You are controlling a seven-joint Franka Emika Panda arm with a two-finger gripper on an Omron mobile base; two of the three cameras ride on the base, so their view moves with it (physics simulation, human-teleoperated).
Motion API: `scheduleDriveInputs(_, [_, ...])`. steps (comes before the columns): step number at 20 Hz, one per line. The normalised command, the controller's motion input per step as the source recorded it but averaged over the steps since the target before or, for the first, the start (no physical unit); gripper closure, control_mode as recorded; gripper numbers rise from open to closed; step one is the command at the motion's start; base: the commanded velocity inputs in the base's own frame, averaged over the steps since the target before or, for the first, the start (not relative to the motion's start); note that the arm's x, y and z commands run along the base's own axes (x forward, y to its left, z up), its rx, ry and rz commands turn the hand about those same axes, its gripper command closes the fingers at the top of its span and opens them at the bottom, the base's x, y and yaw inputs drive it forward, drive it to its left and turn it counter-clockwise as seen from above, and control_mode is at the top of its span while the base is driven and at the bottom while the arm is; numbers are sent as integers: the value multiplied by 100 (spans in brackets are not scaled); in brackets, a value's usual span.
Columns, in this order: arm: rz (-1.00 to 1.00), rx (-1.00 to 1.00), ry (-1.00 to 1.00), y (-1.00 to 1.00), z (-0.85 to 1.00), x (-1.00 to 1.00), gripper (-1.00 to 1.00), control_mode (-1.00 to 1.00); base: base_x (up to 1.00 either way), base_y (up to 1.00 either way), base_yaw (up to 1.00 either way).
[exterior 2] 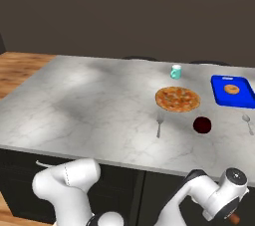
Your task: Take the pizza cutter from the drawer on the right and place it on the dining counter for cutting.
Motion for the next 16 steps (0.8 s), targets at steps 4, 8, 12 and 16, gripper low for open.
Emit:
scheduleDriveInputs(4, [0,0,1,-16,0,0,-100,-100,0,0,0])
scheduleDriveInputs(8, [0,0,6,-27,0,0,-100,-100,0,0,0])
scheduleDriveInputs(12, [0,0,11,-26,0,0,-100,-100,0,0,0])
scheduleDriveInputs(16, [0,0,10,-21,0,0,-100,-100,0,0,0])
